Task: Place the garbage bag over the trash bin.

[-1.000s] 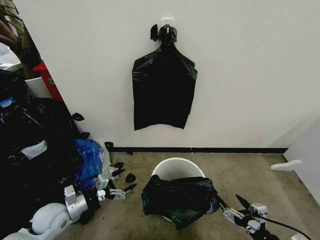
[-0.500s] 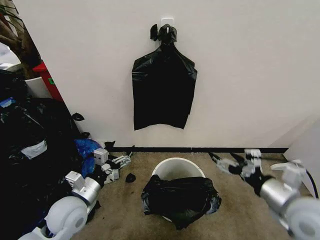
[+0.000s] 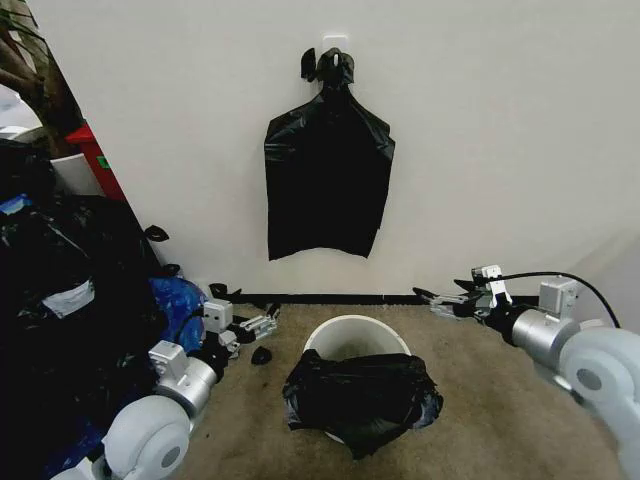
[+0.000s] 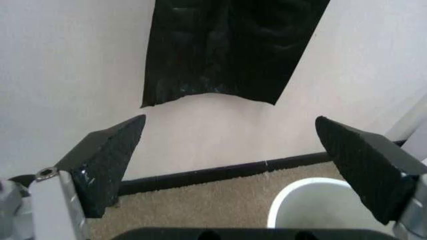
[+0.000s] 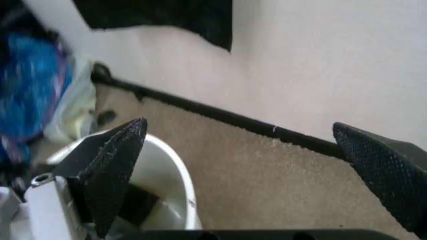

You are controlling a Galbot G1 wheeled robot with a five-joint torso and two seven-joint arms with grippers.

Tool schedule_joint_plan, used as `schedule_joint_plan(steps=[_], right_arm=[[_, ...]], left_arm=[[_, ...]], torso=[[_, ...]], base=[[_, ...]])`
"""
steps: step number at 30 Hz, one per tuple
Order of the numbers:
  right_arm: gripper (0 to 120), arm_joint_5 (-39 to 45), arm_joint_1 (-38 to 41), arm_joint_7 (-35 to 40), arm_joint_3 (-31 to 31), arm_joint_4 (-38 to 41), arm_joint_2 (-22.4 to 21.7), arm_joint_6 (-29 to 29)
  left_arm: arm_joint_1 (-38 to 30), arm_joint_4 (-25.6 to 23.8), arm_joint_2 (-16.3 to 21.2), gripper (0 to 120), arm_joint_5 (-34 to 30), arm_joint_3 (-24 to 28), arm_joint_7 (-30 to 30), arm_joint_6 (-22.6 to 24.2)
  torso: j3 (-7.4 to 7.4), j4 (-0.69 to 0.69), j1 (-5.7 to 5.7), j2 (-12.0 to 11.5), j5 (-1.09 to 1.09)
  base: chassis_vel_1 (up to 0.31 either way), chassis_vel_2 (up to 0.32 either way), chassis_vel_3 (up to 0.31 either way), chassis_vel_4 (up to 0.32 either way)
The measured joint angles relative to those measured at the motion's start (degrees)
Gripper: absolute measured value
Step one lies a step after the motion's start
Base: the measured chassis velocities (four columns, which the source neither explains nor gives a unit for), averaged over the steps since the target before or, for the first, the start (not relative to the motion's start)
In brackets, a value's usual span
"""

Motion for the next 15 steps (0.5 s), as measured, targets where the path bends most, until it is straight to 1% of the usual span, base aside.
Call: schedule_joint_plan(steps=[1, 3, 4, 5, 8, 9, 11, 12, 15], right_arm=[[100, 0.0, 1.7, -1.6, -1.7, -1.1, -2.2, 0.1], [100, -0.2, 3.4, -3.3, -3.9, -2.0, -4.8, 0.2], [100, -0.2, 3.4, -3.3, -3.9, -2.0, -4.8, 0.2], [100, -0.5, 5.1, -5.9, -6.1, -2.9, -7.4, 0.3], [100, -1.2, 7.8, -8.8, -10.0, -4.1, -10.3, 0.4], [100, -1.3, 8.6, -9.6, -11.0, -4.4, -10.7, 0.4], [100, -1.4, 12.1, -11.0, -15.3, -5.8, -11.3, 0.5], [100, -1.4, 12.1, -11.0, -15.3, -5.8, -11.3, 0.5], [100, -2.8, 17.6, -12.8, -21.1, -8.9, -10.0, 0.5]], left_arm=[[0.1, -0.3, -0.1, 100, 0.3, -0.1, -0.4, 0.2], [0.1, -0.7, -0.2, 100, 0.5, -0.4, -1.0, 0.7], [0.1, -0.7, -0.2, 100, 0.5, -0.4, -1.0, 0.7], [0.1, -1.1, -0.2, 100, 0.7, -0.6, -1.6, 1.1], [-0.1, -1.8, -0.4, 100, 0.9, -1.2, -2.3, 1.7], [-0.2, -1.9, -0.4, 100, 1.0, -1.3, -2.5, 1.8], [-0.3, -2.2, -0.6, 100, 1.1, -1.7, -2.7, 2.1], [-0.3, -2.2, -0.6, 100, 1.1, -1.7, -2.7, 2.1], [-0.3, -2.4, -0.7, 100, 1.2, -2.1, -2.7, 2.2]], torso=[[0.00, 0.04, 0.00, 0.0, 0.00], [0.00, 0.04, 0.00, 0.0, -0.01], [0.00, 0.04, 0.00, 0.0, -0.01], [0.00, 0.02, 0.00, 0.0, -0.01], [0.00, 0.00, 0.00, 0.0, -0.02], [0.00, 0.00, 0.00, 0.0, -0.02], [0.00, 0.00, 0.00, 0.0, -0.04], [0.00, 0.00, 0.00, 0.0, -0.04], [0.00, 0.00, 0.00, 0.0, -0.02]], base=[[0.000, 0.000, 0.000, 0.000], [0.000, 0.000, 0.000, 0.000], [0.000, 0.000, 0.000, 0.000], [0.000, 0.000, 0.000, 0.000], [0.000, 0.000, 0.000, 0.000], [0.000, 0.000, 0.000, 0.000], [0.000, 0.000, 0.000, 0.000], [0.000, 0.000, 0.000, 0.000], [0.000, 0.000, 0.000, 0.000]])
